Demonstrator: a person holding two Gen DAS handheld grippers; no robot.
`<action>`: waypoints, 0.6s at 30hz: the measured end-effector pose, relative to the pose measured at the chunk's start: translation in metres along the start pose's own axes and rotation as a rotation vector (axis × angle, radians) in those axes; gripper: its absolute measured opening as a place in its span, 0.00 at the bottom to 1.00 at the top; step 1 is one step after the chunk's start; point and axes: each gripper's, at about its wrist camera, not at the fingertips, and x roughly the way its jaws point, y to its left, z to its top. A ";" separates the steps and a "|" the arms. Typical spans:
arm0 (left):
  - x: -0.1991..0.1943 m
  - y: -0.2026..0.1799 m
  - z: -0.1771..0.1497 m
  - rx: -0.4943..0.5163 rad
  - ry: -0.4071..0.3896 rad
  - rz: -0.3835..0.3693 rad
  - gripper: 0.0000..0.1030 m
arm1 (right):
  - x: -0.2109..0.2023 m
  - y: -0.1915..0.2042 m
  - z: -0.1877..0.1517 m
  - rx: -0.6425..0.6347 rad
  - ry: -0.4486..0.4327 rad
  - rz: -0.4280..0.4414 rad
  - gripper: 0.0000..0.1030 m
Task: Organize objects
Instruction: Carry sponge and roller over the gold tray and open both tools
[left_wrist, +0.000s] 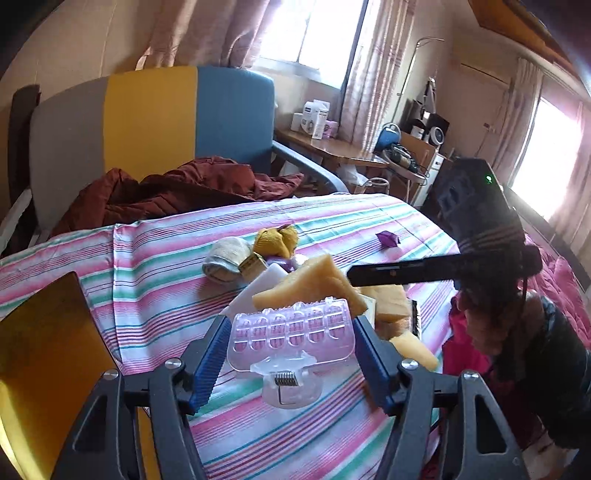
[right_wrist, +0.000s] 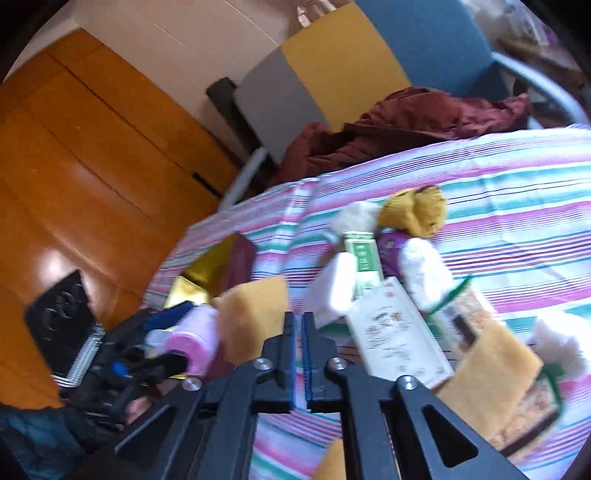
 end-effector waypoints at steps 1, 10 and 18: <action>-0.002 -0.001 -0.001 0.006 -0.003 0.006 0.65 | -0.001 -0.002 0.000 0.026 -0.002 0.030 0.35; -0.021 -0.004 -0.003 -0.009 -0.038 -0.050 0.65 | -0.002 0.009 -0.003 0.089 -0.003 0.242 1.00; -0.040 0.003 -0.017 -0.054 -0.060 -0.053 0.64 | 0.018 0.049 -0.013 -0.028 0.060 0.117 0.24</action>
